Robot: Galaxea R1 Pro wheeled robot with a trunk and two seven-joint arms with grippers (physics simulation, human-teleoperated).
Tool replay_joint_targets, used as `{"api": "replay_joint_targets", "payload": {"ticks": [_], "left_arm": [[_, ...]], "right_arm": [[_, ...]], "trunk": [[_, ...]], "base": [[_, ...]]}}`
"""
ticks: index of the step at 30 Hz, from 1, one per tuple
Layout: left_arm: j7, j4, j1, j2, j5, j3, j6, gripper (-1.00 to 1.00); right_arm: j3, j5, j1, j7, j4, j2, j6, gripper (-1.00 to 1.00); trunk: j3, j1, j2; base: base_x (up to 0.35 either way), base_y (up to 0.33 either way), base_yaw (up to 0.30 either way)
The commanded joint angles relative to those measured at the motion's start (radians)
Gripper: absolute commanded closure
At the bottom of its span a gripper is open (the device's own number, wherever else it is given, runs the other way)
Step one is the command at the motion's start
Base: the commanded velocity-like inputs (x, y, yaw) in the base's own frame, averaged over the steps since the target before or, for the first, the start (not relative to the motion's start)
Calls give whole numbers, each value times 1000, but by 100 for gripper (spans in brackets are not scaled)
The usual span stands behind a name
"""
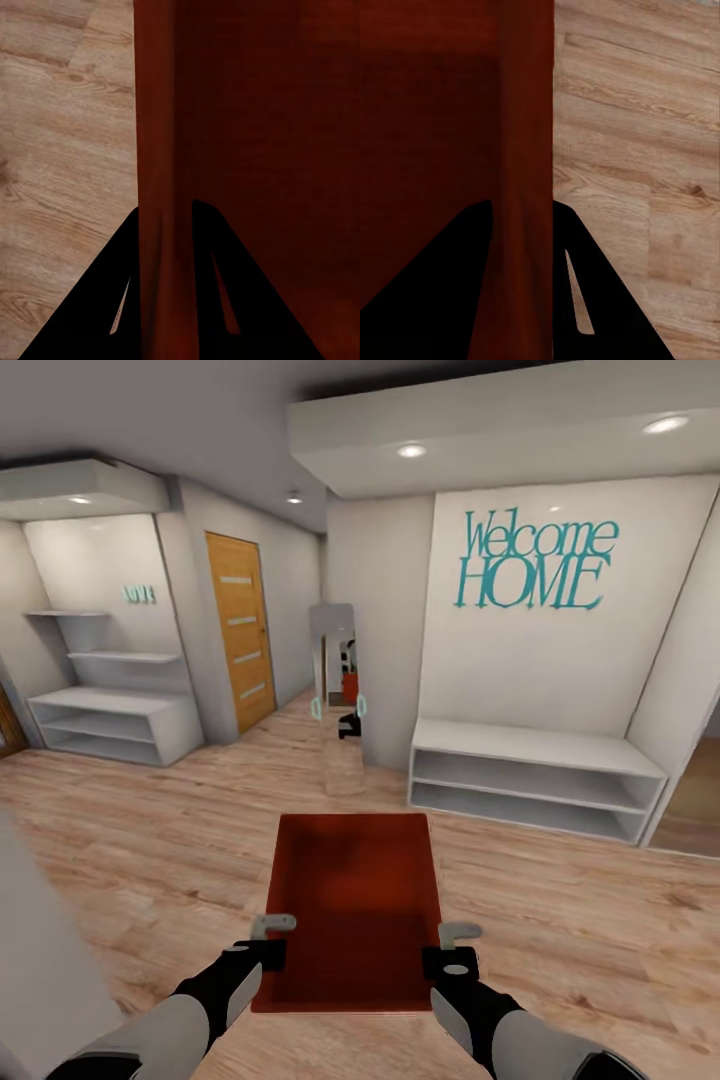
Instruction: Move the two storage containers from the living room to the garage. In the garage, place one container on the floor and stack the other container on top of it (either order is fine).
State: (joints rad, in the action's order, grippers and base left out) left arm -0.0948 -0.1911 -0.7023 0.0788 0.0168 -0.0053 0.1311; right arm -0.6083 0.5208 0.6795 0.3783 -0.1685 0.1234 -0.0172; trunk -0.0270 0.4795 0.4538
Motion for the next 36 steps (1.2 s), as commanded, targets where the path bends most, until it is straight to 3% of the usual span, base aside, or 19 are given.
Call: {"api": "replay_joint_targets", "payload": {"ticks": [1,7,36], "left_arm": [[-10,-4,-1,-16,-17,50,7,100],[-10,-4,-1,-16,-17,50,7,100],[-10,-4,-1,-16,-17,50,7,100]], "right_arm": [[15,4,1,10,3,-4,-4,100],[15,4,1,10,3,-5,-4,100],[15,4,1,10,3,-6,-4,100]], "trunk": [[-2,1,2],[-2,1,2],[-2,1,2]], "base": [[322,0,264],[322,0,161],[322,0,23]]}}
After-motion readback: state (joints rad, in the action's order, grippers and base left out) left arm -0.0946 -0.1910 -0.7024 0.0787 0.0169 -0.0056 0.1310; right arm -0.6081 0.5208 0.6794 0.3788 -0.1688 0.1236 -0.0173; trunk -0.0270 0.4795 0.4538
